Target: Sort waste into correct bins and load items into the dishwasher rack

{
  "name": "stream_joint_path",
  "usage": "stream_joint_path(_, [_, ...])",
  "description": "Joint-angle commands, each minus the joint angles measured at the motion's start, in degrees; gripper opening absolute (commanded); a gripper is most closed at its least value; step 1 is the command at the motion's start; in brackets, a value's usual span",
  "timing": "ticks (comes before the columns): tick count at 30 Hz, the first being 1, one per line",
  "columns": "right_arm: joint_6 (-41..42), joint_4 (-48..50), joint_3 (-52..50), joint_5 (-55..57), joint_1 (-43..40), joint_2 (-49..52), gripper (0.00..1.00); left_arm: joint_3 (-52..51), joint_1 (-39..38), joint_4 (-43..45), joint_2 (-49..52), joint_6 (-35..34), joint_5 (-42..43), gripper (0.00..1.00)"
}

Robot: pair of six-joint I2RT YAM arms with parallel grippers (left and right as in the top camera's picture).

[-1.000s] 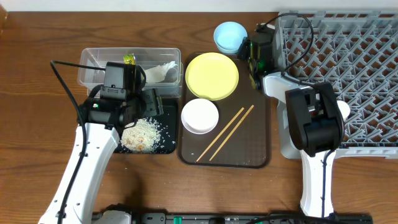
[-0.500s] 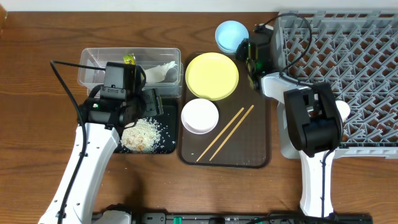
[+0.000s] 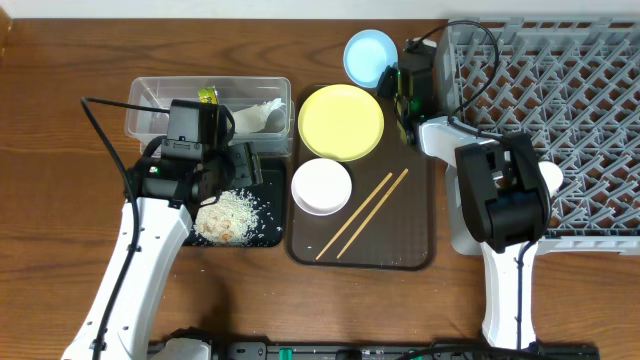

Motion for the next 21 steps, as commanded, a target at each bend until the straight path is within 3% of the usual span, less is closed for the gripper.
stream_joint_path(1, [-4.1, -0.4, 0.9, 0.4, 0.3, -2.9, 0.01, 0.5, 0.1, -0.4, -0.1, 0.8, -0.7, 0.7])
stream_joint_path(10, [-8.6, -3.9, 0.9, 0.3, 0.2, -7.6, 0.01, 0.5, 0.1, -0.4, -0.1, 0.8, -0.7, 0.7])
stream_joint_path(21, [-13.9, -19.4, 0.9, 0.4, -0.4, -17.6, 0.01, 0.5, 0.1, -0.1, -0.1, 0.8, -0.7, 0.7])
